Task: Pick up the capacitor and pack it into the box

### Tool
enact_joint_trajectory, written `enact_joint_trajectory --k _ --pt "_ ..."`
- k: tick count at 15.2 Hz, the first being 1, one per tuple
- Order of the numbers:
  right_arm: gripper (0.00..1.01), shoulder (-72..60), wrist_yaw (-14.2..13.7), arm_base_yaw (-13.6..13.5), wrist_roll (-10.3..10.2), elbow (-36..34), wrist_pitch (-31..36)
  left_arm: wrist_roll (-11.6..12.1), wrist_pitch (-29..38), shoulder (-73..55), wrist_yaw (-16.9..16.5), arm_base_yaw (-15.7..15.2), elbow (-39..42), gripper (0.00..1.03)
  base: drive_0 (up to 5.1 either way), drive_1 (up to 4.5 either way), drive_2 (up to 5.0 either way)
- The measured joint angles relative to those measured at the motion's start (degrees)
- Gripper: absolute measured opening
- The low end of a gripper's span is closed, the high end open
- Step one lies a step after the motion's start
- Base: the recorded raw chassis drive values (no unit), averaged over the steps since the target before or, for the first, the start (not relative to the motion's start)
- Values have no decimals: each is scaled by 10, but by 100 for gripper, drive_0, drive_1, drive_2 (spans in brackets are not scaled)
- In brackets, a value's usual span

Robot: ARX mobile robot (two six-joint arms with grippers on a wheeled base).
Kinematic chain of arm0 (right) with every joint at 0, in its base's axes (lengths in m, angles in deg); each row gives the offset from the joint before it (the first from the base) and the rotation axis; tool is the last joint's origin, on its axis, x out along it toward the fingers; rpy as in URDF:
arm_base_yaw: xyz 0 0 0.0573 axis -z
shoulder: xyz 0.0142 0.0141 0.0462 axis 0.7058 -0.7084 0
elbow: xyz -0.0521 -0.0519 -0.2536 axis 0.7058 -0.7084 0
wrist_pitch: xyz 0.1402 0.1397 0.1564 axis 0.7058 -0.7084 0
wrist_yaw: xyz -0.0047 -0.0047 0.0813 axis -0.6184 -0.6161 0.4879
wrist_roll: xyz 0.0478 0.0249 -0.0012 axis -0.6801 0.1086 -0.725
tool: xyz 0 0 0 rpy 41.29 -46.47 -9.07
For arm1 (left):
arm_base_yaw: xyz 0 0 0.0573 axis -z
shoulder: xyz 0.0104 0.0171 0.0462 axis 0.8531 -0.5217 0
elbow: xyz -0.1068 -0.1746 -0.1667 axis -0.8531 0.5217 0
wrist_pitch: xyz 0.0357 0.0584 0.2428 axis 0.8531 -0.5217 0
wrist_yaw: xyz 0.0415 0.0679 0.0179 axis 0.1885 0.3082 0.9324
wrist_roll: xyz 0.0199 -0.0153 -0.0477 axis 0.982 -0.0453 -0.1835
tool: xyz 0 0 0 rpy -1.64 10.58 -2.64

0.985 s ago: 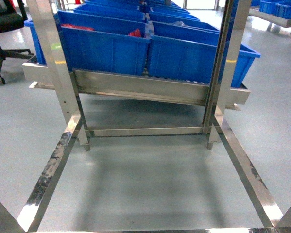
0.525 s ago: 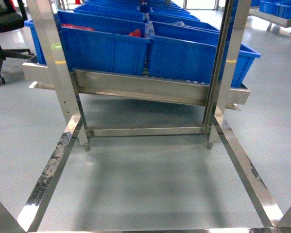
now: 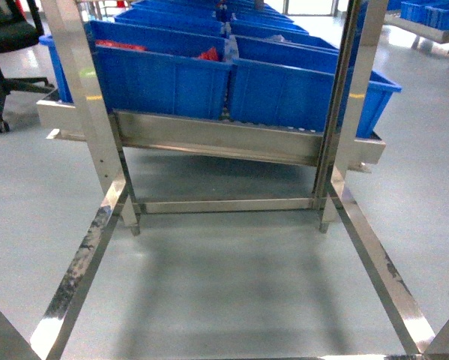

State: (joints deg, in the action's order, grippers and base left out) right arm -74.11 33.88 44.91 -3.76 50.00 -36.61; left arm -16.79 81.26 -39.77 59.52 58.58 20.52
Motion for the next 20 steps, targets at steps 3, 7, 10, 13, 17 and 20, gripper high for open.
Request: enact_joint_trajectory --k 3,7,10,13,17,20 --pt "98 0 0 0 0 0 0 0 1 0 0 0 0 98 0 0 0" --pt "98 0 -1 0 0 0 1 0 2 0 -2 0 0 98 0 0 0" --pt "98 0 -1 0 -1 0 1 0 1 0 0 0 0 98 0 0 0" --pt "98 0 0 0 0 0 1 0 1 0 0 0 0 98 0 0 0" --pt "98 0 0 0 0 0 1 0 2 0 0 0 0 98 0 0 0" --pt "98 0 0 0 0 0 1 0 2 0 0 0 0 98 0 0 0"
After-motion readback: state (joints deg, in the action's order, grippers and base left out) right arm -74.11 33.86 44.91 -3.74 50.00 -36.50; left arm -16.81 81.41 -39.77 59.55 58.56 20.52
